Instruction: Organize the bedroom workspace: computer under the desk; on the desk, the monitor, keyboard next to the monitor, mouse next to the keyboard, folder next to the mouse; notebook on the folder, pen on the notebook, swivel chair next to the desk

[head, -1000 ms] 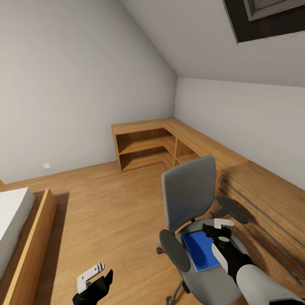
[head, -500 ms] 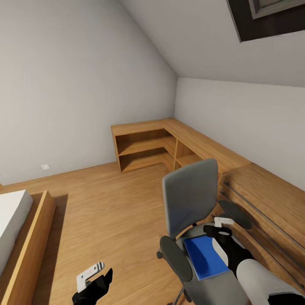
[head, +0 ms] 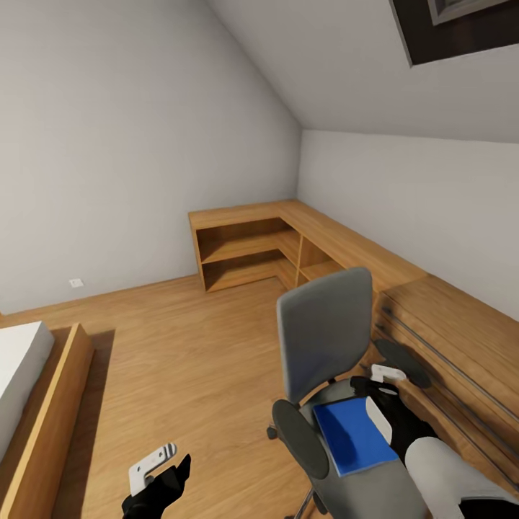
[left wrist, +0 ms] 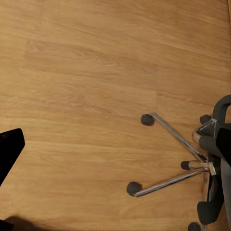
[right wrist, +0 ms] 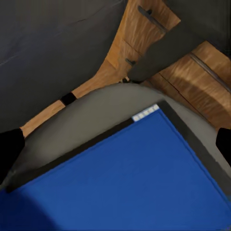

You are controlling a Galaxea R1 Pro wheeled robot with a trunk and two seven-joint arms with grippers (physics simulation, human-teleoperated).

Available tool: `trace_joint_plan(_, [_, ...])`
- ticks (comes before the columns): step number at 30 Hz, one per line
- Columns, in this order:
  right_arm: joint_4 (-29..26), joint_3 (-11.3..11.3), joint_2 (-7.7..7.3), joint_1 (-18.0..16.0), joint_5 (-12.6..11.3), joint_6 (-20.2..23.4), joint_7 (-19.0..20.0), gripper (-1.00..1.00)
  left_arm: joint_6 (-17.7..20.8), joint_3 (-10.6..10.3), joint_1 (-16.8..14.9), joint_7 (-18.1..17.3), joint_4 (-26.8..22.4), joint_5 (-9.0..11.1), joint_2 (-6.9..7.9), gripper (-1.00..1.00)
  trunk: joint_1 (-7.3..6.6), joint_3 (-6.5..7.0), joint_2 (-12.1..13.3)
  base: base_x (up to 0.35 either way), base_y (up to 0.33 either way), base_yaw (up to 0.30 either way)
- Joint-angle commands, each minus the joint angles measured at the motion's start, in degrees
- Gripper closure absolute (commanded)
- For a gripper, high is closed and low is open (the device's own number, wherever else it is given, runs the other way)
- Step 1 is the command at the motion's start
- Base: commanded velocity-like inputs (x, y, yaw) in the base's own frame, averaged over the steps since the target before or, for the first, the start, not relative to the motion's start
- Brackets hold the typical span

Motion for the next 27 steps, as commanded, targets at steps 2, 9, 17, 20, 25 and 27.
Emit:
trace_joint_plan(2, [-0.78,-0.46,0.45,0.01,-0.74,0.99,-0.31,-1.00,0.16,0.62,0.01,0.27,0.03,0.47,-0.28,-1.00,0.01,-0.05,-0.04,0.000,0.000,0.000])
trace_joint_plan(9, [-1.71,0.01,0.73,-0.06,-0.65,1.32,-0.31,-1.00,-0.04,0.78,0.03,0.42,-0.42,0.46,-0.56,-1.00,0.67,-0.59,-1.24,0.000,0.000,0.000])
trace_joint_plan(17, [-1.25,0.34,1.01,-0.08,-0.61,0.19,-0.31,-1.00,-0.10,0.57,0.03,0.48,-0.61,0.48,-0.40,-1.00,2.42,-2.02,-4.45,0.000,0.000,0.000])
trace_joint_plan(20, [-1.26,0.36,1.05,-0.07,-0.61,0.10,-0.31,-1.00,-0.10,0.55,0.03,0.49,-0.63,0.49,-0.38,-1.00,3.08,-2.56,-5.65,0.000,0.000,0.000])
trace_joint_plan(25, [-1.22,0.39,1.09,-0.09,-0.61,0.05,-0.31,-1.00,-0.12,0.54,0.03,0.49,-0.64,0.49,-0.36,-1.00,4.18,-3.46,-7.66,0.000,0.000,0.000])
trace_joint_plan(27, [-1.22,0.39,1.10,-0.09,-0.61,0.04,-0.31,-1.00,-0.12,0.54,0.03,0.49,-0.64,0.49,-0.36,-1.00,4.62,-3.82,-8.46,0.000,0.000,0.000])
